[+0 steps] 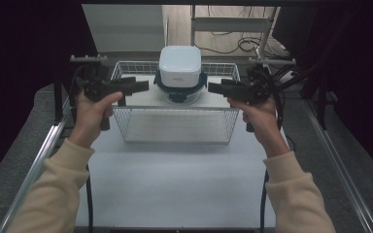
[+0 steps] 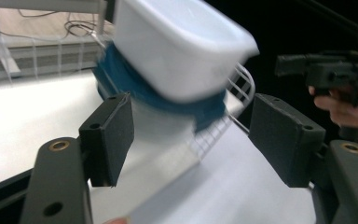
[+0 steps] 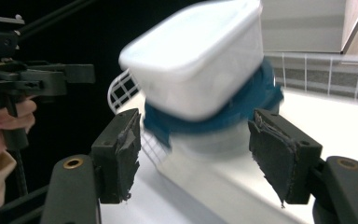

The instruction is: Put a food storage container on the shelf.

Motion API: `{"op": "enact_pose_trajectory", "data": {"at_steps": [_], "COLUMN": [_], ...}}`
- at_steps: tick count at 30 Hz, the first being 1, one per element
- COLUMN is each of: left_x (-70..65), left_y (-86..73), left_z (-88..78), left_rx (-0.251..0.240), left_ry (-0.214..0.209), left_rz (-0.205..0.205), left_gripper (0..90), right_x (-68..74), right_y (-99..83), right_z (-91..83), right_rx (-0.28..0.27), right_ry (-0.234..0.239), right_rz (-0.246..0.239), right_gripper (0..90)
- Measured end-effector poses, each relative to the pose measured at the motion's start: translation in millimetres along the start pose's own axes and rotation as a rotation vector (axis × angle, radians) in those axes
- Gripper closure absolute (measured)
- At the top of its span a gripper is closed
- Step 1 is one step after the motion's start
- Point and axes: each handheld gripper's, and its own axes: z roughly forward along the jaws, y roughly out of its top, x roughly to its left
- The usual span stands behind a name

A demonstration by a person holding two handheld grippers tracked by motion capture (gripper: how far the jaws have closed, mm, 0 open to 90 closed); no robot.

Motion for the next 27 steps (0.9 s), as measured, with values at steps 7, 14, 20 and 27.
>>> {"op": "enact_pose_trajectory", "data": {"at_steps": [7,14,20,27], "left_x": [-19.9,-14.2,2.7,11.6], "left_y": [-68.3,-132.2,-164.3,-197.8], "left_z": [-12.5,-4.6,-2.9,3.6], "left_rx": [0.035,0.125,0.159,0.220], "left_ry": [-0.001,0.070,0.079,0.113], "left_rz": [0.061,0.080,0.007,-0.035], "left_gripper": [29.6,28.7,28.7,28.7], "right_x": [7.3,8.1,-2.8,-21.9], "right_y": [-55.3,-112.3,-155.1,-199.8], "right_z": [-25.8,-38.9,-35.8,-24.7], "right_rx": [0.000,0.017,0.047,0.133], "right_ry": [0.012,0.012,-0.018,-0.069], "right_rz": [-0.038,-0.049,-0.043,-0.005], "right_gripper": [31.8,31.3,30.9,30.7]}}
